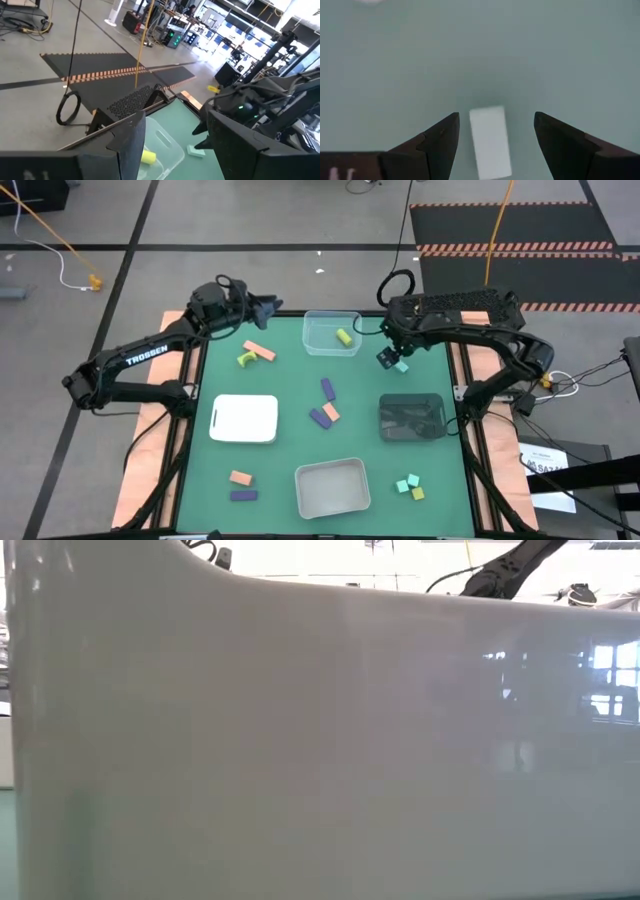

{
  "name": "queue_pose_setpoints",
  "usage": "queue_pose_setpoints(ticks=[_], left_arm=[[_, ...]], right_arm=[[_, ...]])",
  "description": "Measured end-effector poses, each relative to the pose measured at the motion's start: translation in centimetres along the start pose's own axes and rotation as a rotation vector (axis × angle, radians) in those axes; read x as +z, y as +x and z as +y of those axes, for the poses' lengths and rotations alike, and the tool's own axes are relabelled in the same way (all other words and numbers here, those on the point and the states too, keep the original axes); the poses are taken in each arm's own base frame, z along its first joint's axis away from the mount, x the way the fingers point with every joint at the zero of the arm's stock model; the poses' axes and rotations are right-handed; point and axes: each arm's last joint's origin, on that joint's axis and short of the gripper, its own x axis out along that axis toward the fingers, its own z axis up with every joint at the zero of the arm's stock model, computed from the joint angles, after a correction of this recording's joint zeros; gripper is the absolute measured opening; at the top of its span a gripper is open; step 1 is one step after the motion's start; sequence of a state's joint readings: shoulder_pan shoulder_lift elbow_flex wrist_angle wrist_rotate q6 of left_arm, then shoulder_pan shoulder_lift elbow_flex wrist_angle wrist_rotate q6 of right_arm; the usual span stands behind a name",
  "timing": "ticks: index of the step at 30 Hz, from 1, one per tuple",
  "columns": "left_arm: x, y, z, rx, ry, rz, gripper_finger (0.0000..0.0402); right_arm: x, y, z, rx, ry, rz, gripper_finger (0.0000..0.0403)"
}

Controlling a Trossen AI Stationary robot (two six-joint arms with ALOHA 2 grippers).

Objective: Sort & place blocks by color
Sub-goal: Put the top light blue block into the black bin

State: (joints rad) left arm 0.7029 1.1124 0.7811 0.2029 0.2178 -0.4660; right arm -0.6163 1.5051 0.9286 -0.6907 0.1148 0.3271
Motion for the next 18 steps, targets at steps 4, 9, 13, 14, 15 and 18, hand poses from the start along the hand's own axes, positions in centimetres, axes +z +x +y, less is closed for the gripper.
queue_pose_setpoints(ticks=[4,9,13,14,15,18], left_arm=[[-0.2,0.1,-0.2,-0.007,-0.003,0.012,0.0214],[-0.5,0.1,-0.5,-0.012,-0.004,0.033,0.0214],[-0.5,0.1,-0.4,-0.01,-0.004,0.032,0.0214],[-0.5,0.1,-0.4,-0.01,-0.004,0.032,0.0214],[-0.5,0.1,-0.4,-0.01,-0.004,0.032,0.0214],[-0.5,0.1,-0.4,-0.009,-0.005,0.034,0.0214]], right_arm=[[-1.0,1.1,-0.1,-0.003,0.014,0.049,0.0247],[-2.2,2.1,-0.4,-0.018,0.036,0.09,0.0247],[-3.3,2.9,-0.7,-0.022,0.035,0.106,0.0227],[-3.5,3.1,-0.7,-0.018,0.035,0.111,0.0215],[-3.8,3.3,-0.8,-0.007,0.037,0.115,0.0202],[-4.5,3.9,-0.9,0.015,0.042,0.128,0.015]])
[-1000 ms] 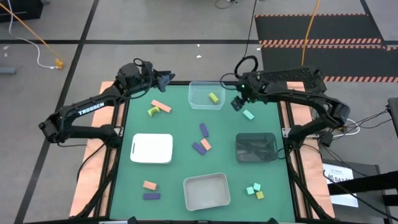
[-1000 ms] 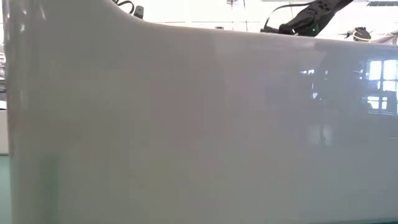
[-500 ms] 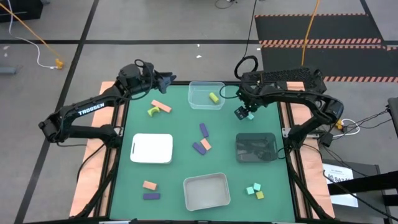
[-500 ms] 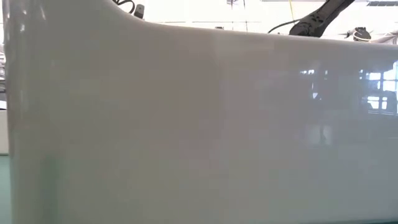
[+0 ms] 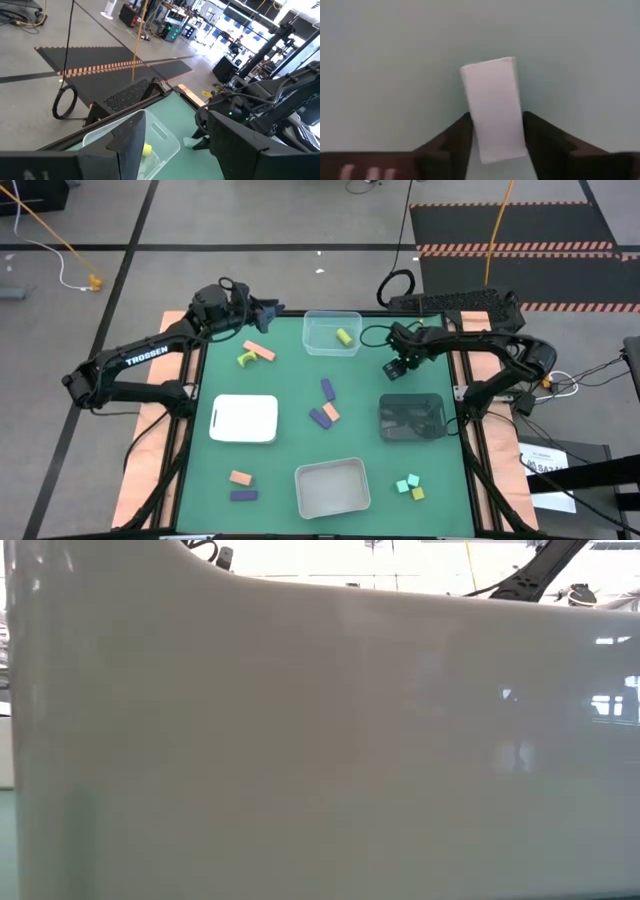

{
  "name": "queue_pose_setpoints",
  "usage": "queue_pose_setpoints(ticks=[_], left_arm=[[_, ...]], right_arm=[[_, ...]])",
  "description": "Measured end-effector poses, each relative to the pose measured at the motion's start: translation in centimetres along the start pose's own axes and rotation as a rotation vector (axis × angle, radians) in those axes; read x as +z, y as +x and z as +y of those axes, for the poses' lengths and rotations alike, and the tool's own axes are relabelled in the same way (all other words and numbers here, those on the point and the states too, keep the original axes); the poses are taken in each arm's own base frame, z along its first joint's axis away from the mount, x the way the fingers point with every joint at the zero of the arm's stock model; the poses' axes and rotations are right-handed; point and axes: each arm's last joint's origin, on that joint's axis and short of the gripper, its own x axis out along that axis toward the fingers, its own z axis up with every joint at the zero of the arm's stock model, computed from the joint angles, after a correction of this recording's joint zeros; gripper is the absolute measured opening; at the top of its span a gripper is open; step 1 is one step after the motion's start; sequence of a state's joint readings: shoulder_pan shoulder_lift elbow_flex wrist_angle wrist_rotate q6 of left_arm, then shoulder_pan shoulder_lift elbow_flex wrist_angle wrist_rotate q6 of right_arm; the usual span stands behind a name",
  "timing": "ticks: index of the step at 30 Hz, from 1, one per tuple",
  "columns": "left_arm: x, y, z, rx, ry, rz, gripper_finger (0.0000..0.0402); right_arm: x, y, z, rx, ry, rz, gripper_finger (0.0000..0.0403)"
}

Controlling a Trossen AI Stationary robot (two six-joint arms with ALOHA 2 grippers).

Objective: Sort & place blocks by color
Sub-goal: Put the top light blue block into the black bin

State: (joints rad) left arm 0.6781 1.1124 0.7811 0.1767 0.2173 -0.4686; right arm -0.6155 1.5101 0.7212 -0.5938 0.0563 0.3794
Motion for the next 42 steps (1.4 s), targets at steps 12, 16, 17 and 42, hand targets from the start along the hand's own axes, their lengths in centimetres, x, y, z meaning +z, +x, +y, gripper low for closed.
queue_pose_setpoints(ticks=[12,16,17,42], left_arm=[[-0.2,0.0,0.1,0.012,-0.005,0.023,0.0214],[-0.2,0.0,0.1,0.012,-0.008,0.023,0.0214],[-0.2,0.0,0.1,0.012,-0.009,0.024,0.0214],[-0.2,0.0,0.1,0.012,-0.009,0.024,0.0214]], right_arm=[[0.5,-2.1,0.2,0.115,0.124,-0.188,0.0108],[2.0,-5.2,0.6,0.256,0.167,-0.475,0.0108],[2.4,-6.0,0.7,0.293,0.173,-0.551,0.0108],[4.0,-16.7,2.9,0.934,-0.05,-1.407,0.0108]])
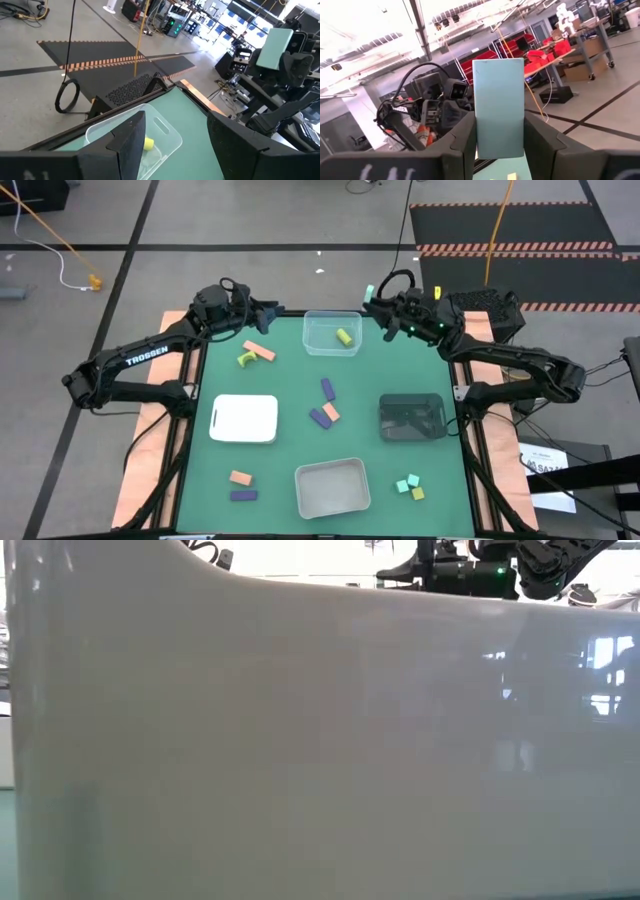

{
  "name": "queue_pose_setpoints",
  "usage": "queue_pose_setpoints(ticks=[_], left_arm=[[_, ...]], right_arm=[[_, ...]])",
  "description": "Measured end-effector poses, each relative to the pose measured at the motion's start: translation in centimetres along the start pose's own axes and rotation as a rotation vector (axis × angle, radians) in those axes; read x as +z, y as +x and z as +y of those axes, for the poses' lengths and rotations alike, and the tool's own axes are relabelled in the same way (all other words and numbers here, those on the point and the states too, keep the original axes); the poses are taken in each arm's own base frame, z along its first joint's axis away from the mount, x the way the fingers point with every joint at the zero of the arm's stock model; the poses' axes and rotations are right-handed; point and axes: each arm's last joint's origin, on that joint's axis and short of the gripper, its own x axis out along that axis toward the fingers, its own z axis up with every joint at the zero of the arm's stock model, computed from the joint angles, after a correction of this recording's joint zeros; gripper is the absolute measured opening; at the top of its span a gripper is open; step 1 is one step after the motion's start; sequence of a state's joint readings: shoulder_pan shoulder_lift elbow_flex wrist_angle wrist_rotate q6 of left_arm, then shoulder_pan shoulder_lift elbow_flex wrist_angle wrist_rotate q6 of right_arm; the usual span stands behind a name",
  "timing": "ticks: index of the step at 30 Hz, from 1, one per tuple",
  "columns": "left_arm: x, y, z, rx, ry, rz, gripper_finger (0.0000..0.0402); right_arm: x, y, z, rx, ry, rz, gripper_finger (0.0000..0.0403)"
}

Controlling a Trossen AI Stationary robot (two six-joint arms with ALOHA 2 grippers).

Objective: Sort & place blocks by color
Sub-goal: Put the top light blue block into the black bin

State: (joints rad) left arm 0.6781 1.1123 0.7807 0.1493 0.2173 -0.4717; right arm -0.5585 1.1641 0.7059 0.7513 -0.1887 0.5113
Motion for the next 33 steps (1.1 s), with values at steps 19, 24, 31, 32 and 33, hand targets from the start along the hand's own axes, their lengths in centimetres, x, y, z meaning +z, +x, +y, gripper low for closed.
queue_pose_setpoints(ticks=[19,24,31,32,33], left_arm=[[-0.1,0.0,0.0,0.003,0.015,0.006,0.0214],[-0.1,0.0,0.0,0.003,0.017,0.006,0.0214],[0.0,0.0,0.0,0.003,0.013,0.005,0.0214],[0.0,0.0,0.0,0.003,0.011,0.005,0.0214],[0.0,0.0,0.0,0.005,0.006,0.003,0.0214]], right_arm=[[-7.1,-2.0,2.3,0.117,0.57,0.859,0.0108],[-8.9,-4.0,3.5,0.095,0.594,1.118,0.0108],[-9.1,-8.1,4.6,-0.15,0.461,1.284,0.0108],[-9.2,-8.7,4.7,-0.188,0.44,1.312,0.0108],[-9.4,-9.2,4.9,-0.223,0.418,1.345,0.0108]])
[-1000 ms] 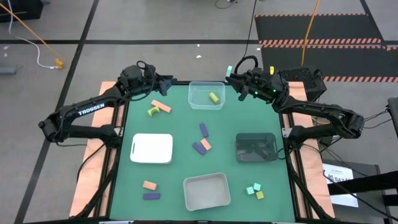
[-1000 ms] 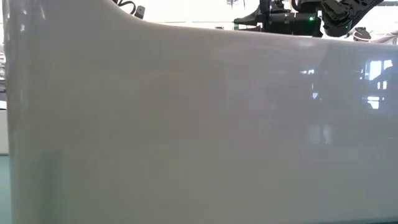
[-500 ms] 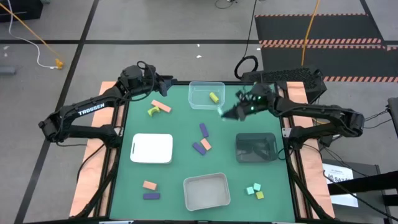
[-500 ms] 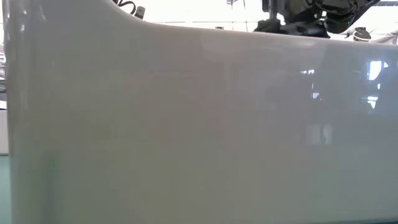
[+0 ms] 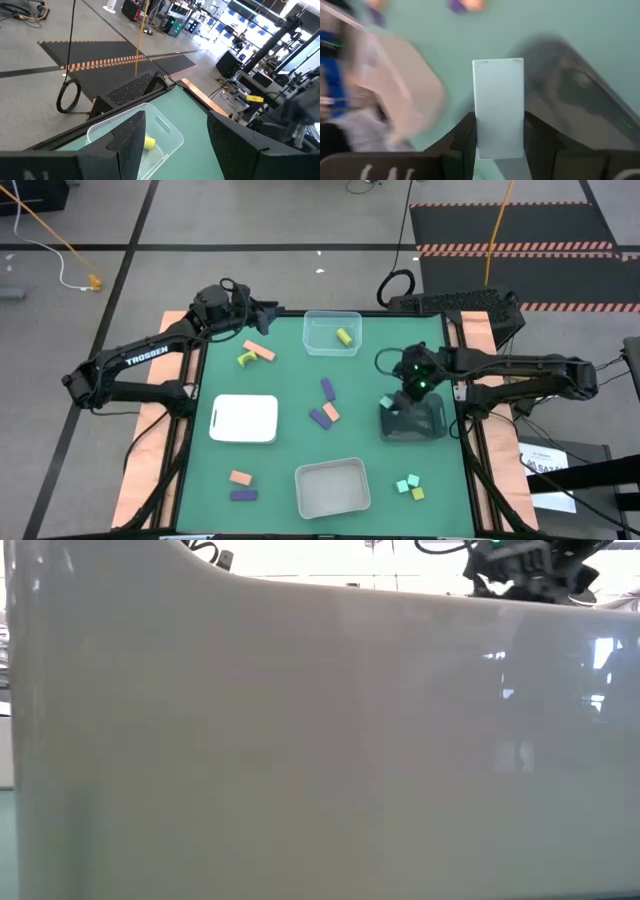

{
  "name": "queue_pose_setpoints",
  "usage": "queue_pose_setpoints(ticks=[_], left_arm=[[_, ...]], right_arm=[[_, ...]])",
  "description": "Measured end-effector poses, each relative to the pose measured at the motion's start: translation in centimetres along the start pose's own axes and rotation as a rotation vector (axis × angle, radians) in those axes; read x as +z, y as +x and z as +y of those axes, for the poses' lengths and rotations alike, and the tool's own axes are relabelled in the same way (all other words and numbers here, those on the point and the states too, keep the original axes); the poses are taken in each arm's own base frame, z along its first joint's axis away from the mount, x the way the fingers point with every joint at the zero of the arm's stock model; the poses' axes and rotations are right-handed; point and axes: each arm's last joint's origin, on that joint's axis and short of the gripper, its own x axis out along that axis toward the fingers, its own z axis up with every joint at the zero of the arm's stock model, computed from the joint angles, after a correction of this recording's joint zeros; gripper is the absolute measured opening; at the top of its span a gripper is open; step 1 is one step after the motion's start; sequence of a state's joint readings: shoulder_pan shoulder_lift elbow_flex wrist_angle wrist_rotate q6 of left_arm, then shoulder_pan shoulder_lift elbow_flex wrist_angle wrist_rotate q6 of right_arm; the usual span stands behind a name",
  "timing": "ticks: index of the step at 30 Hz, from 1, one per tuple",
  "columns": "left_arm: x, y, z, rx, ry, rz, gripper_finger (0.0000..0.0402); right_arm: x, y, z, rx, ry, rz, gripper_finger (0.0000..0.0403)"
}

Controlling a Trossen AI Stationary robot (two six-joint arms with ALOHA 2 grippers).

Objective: Sort & place blocks by color
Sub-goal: Put the top light blue block into the black bin

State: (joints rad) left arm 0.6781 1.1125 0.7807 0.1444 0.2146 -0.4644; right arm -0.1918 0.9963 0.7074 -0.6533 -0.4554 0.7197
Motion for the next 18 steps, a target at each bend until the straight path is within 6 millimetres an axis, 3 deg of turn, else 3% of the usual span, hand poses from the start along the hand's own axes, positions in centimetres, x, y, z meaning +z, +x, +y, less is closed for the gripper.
queue_pose_setpoints(ticks=[7,14,18], left_arm=[[0.1,0.0,0.1,0.033,-0.023,-0.021,0.0214],[0.1,0.0,0.1,0.049,-0.059,-0.035,0.0214],[0.1,0.0,0.1,0.052,-0.055,-0.029,0.0214]], right_arm=[[-2.6,0.7,-0.1,-0.162,0.006,0.159,0.0108],[-3.3,1.1,0.3,-0.187,-0.039,0.189,0.0109],[-3.3,1.1,0.3,-0.186,-0.043,0.191,0.0171]])
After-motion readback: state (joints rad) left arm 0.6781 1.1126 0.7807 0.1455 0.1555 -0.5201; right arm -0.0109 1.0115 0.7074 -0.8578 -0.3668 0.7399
